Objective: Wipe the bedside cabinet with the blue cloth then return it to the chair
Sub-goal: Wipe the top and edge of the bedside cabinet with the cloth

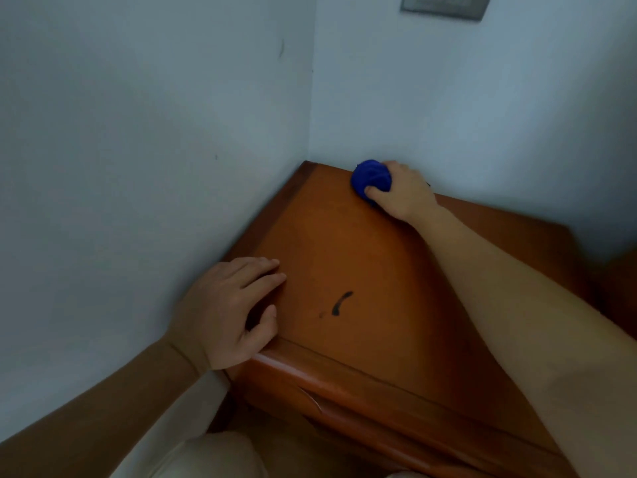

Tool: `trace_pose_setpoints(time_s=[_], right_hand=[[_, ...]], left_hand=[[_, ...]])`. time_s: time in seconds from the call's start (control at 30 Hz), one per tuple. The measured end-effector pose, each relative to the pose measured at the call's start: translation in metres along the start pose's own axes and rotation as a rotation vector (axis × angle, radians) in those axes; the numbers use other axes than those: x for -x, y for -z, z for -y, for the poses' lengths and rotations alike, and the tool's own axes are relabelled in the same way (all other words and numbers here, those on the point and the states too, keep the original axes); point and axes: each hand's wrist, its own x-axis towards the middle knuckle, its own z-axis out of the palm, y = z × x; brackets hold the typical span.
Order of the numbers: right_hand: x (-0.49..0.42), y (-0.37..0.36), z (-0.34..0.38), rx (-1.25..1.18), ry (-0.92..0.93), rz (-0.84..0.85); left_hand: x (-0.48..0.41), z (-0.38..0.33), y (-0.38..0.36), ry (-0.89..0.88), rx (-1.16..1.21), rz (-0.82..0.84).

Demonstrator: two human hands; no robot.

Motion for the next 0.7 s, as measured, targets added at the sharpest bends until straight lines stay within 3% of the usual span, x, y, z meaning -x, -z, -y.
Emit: trace_pose_setpoints(time_s=[0.17,0.4,0.7], right_hand=[[-0.002,-0.024,0.041,0.018,0.094,0.064],[0.097,-0.040,0.097,0.049,0.376,0.085],[0.186,-0.019,0.093,0.044,0.320,0.041]], left_hand=[[0.000,-0.002,0.001,0.004,0.000,-0.014],[0.001,-0.003,0.003,-0.024,-0.034,0.017],[0.002,-0.003,0.002,-0.036,-0.059,0.043]])
